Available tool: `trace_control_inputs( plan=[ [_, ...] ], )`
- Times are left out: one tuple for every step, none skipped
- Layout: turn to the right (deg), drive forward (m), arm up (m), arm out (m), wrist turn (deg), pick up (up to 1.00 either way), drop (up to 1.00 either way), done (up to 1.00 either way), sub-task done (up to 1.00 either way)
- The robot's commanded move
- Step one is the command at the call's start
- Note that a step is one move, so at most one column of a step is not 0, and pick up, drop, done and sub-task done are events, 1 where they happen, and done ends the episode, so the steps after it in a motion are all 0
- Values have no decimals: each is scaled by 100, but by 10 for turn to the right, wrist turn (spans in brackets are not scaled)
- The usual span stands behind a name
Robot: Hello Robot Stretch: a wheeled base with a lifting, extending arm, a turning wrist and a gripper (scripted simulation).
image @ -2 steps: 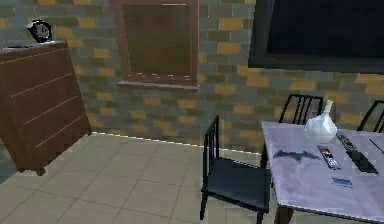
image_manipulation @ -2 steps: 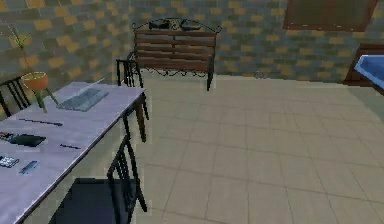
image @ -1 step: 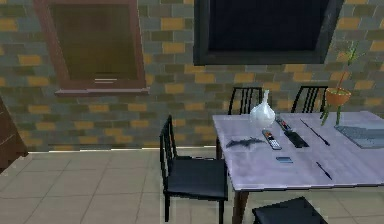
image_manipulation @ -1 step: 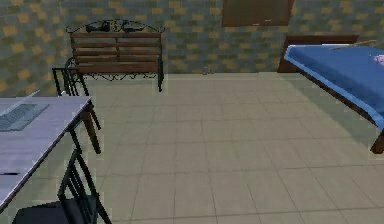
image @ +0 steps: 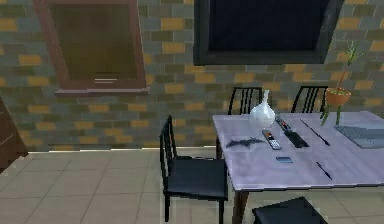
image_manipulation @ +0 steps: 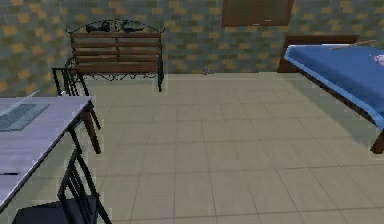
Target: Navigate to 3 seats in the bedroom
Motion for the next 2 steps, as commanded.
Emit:
trace_control_inputs(
  plan=[
    [-450, 0, 0, 0, 0, 0, 0, 0, 0],
    [-60, 0, 0, 0, 0, 0, 0, 0, 0]
  ],
)
